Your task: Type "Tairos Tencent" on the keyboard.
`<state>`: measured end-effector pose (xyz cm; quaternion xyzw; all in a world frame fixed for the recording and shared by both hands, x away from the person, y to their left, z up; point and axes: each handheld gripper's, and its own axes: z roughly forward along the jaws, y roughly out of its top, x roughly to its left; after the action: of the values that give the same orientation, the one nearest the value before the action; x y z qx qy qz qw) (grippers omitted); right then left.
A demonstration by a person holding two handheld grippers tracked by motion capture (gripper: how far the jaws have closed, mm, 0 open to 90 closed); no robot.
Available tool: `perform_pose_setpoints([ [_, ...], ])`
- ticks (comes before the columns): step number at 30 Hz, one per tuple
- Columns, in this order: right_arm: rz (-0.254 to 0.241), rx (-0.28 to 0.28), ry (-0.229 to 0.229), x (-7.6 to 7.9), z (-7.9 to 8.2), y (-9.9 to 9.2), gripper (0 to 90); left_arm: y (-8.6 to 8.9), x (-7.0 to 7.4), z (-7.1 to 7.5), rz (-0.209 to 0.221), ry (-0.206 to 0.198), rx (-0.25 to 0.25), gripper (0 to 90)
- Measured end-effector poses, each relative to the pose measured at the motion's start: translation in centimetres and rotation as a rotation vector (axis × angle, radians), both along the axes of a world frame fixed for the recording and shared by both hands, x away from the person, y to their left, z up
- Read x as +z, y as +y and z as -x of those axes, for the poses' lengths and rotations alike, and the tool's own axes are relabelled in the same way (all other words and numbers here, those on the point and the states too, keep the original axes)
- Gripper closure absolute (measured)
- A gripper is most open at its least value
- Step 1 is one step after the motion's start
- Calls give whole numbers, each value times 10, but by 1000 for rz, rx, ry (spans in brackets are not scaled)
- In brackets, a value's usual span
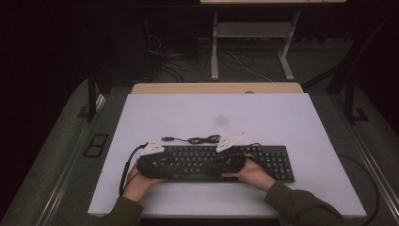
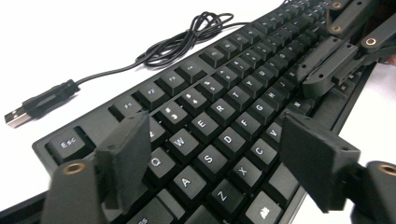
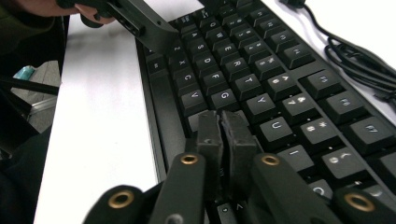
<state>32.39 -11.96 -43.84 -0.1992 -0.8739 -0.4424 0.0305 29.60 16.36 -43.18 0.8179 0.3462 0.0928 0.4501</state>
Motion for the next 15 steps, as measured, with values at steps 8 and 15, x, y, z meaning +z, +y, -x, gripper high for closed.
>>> perform_pose_setpoints([
  [8, -33, -26, -3, 4, -2, -10, 672, -6, 2, -4, 2, 1, -44, 479],
  [15, -53, -67, 3, 5, -2, -20, 527, -12, 3, -9, 2, 8, -81, 696],
])
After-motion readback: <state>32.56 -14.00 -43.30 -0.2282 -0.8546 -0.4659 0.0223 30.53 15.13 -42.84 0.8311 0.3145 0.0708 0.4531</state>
